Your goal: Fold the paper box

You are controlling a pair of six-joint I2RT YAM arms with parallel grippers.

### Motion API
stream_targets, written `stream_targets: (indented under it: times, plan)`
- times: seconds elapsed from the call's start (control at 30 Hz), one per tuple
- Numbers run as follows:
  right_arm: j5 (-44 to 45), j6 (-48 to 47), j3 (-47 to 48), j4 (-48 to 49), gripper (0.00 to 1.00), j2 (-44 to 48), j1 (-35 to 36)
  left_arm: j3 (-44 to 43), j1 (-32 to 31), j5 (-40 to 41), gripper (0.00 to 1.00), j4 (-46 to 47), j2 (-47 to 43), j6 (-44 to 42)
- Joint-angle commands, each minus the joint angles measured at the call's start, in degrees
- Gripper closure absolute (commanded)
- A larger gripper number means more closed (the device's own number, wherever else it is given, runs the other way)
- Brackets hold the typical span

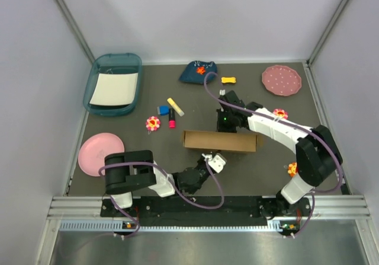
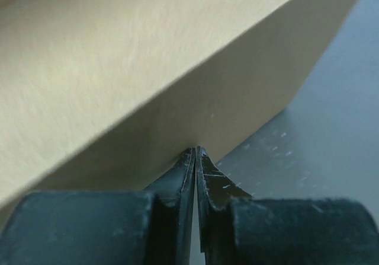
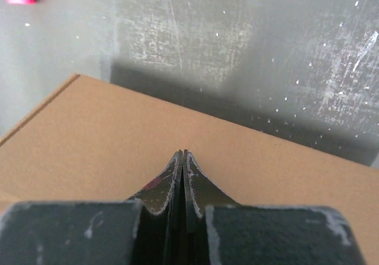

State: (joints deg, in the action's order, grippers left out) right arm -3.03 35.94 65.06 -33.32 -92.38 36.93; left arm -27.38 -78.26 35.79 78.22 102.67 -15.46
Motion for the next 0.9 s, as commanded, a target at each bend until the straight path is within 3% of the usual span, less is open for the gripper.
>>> stream_targets:
  times: [0.0, 0.53, 0.87]
  plan:
    - [-5.2, 0.4, 1.6, -14.4, 0.99, 4.1, 2.4, 2.2, 5.4, 15.6, 0.89, 12.6, -4.1, -2.9]
    - [-5.7, -2.8, 3.8, -14.8, 0.99, 1.1, -1.2, -1.4, 5.0, 14.3, 0.87, 8.4, -6.2, -3.7]
    - [-5.1, -4.8, 5.3, -16.5, 0.98, 4.1, -7.9, 2.5, 4.8, 16.4, 0.87, 8.0, -10.8, -5.7]
